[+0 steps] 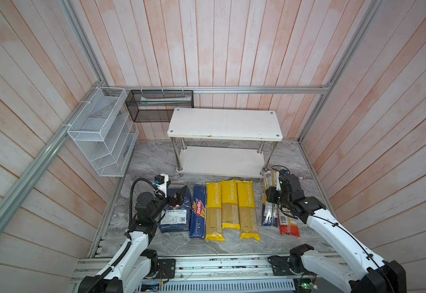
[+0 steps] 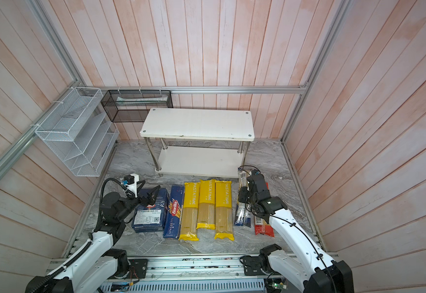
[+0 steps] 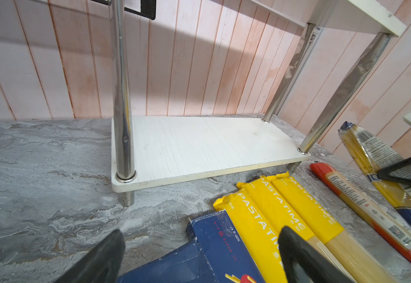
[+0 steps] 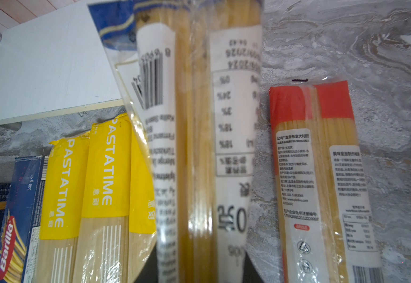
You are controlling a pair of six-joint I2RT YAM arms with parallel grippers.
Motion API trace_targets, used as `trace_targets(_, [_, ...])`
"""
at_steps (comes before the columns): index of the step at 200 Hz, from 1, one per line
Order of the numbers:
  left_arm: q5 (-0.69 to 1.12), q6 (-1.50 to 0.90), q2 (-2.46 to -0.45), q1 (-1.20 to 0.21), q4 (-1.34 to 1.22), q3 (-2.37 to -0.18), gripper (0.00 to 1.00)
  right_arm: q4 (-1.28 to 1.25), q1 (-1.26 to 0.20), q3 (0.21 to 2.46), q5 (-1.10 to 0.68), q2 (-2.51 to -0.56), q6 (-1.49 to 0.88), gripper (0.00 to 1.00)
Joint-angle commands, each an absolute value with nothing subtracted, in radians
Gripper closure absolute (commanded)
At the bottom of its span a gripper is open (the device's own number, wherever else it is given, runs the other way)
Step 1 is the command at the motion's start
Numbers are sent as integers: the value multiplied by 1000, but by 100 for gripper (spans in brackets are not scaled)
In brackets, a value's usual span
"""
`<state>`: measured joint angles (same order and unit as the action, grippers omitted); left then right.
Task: Arrange pasta packages on shelves
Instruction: Pick up the pasta bag from the middle-right of the table, then place the pasta bag on the shelf.
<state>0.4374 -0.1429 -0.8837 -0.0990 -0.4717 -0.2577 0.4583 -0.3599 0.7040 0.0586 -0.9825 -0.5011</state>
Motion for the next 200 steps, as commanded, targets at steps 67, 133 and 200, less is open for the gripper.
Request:
trace_targets(67, [443,-144,-877,-94,-495,-242,0,447,-345,794,23,-870,-465,100])
trace_targets(133, [446,-141,-877,-94,-495,-244,0,481,-344,868,-23,-847,-431,100])
trace_targets(200, [445,-142,-876,-95,-495,-242,0,541,-343,968,-42,-817,-405,100])
